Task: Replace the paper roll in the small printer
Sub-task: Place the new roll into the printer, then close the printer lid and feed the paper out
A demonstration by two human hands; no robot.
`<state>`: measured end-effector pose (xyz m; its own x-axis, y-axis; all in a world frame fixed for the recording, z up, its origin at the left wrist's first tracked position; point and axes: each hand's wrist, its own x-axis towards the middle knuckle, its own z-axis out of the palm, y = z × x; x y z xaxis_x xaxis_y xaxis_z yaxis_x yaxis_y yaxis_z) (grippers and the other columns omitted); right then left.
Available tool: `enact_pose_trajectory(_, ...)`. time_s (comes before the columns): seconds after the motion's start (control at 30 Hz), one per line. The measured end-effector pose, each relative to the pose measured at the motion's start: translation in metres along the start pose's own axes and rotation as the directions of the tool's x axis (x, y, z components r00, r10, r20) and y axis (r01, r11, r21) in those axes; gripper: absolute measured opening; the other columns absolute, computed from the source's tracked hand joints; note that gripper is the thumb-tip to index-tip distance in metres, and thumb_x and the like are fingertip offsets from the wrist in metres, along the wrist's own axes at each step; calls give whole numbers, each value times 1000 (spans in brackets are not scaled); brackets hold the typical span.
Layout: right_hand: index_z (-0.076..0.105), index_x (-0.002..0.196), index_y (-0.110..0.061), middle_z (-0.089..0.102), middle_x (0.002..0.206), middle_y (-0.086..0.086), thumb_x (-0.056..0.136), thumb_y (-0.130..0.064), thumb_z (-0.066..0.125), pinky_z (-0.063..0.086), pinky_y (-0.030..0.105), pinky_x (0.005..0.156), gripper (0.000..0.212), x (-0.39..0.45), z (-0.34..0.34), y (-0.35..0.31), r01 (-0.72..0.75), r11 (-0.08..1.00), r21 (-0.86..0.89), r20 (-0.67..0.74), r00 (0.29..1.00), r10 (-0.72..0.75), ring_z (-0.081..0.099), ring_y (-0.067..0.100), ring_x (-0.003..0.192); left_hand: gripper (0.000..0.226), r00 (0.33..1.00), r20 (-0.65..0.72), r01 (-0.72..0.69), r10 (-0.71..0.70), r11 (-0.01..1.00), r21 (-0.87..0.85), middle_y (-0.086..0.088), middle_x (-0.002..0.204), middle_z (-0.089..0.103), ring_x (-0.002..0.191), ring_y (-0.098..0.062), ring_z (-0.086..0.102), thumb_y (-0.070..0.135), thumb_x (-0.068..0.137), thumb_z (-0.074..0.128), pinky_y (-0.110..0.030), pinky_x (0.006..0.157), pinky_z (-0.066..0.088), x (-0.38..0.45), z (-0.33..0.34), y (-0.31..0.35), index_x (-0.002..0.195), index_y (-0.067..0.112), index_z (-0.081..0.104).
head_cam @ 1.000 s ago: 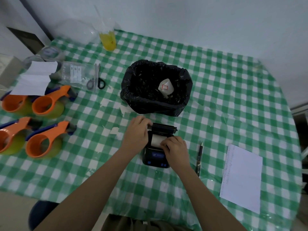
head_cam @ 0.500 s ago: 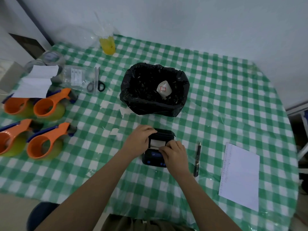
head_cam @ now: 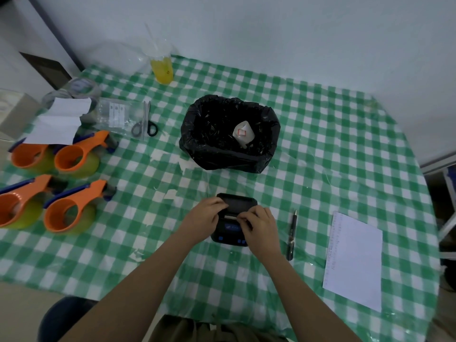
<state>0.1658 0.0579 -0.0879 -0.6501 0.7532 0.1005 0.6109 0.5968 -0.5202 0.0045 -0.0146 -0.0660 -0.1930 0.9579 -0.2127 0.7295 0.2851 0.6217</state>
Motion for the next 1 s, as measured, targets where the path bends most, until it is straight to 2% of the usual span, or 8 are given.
enact_pose_trajectory(0.1,69,90,-12,60,85,2,84,-15,66,38,15,69,8,9,-11,-2,-285,922,261,77,959,274,52,14,78,32,1000,16,9,-9,1000,8,-13,119,59,108,-27,54,3,90,44,-31,93,42,5,-2,0,118,4,59)
enact_pose_trajectory(0.17,64,85,-12,59,78,-2,84,-21,66,38,19,62,9,19,-20,2,-530,745,404,186,846,500,54,15,75,29,999,23,41,-41,999,13,-13,117,60,108,-27,55,8,92,45,-31,91,42,10,-3,1,116,6,61)
enact_pose_trajectory(0.23,58,77,-11,54,67,-5,80,-28,71,36,21,54,21,28,-25,8,-631,690,354,304,776,552,52,14,66,26,996,28,85,-85,996,7,-12,114,61,106,-26,56,13,92,49,-31,89,42,16,-5,4,112,6,64)
enact_pose_trajectory(0.43,47,62,-13,51,62,2,74,-35,75,38,28,53,38,58,-33,16,-624,781,11,512,675,532,49,16,58,14,948,15,317,-319,933,-167,-14,95,60,87,-26,57,11,74,72,-30,75,42,35,-10,11,84,7,63)
enact_pose_trajectory(0.6,41,57,-11,44,58,4,80,-42,67,31,27,46,46,71,-31,15,-518,825,-228,601,592,538,43,15,51,39,891,65,454,-449,879,-145,-16,98,50,85,-29,50,19,69,78,-39,74,43,41,-9,4,81,12,42)
enact_pose_trajectory(0.8,42,58,-12,47,59,3,81,-39,68,31,27,46,43,77,-31,9,-501,826,-258,615,574,540,44,15,52,36,887,45,461,-459,878,-132,-12,91,47,88,-35,54,24,75,72,-40,72,41,35,-4,4,83,11,39)
enact_pose_trajectory(0.9,47,59,-12,53,56,3,82,-31,69,35,25,47,37,57,-35,11,-674,737,51,616,602,508,46,14,49,25,886,-17,426,-463,827,-366,-10,89,51,81,-28,53,18,79,68,-36,72,40,19,8,-2,81,12,44)
enact_pose_trajectory(1.0,51,71,-13,57,64,1,88,-23,62,42,30,62,22,19,-26,11,-687,638,348,424,722,547,52,18,61,6,858,-25,409,-514,710,-573,-10,95,56,86,-24,55,5,87,57,-35,79,44,-3,20,-8,88,9,51)
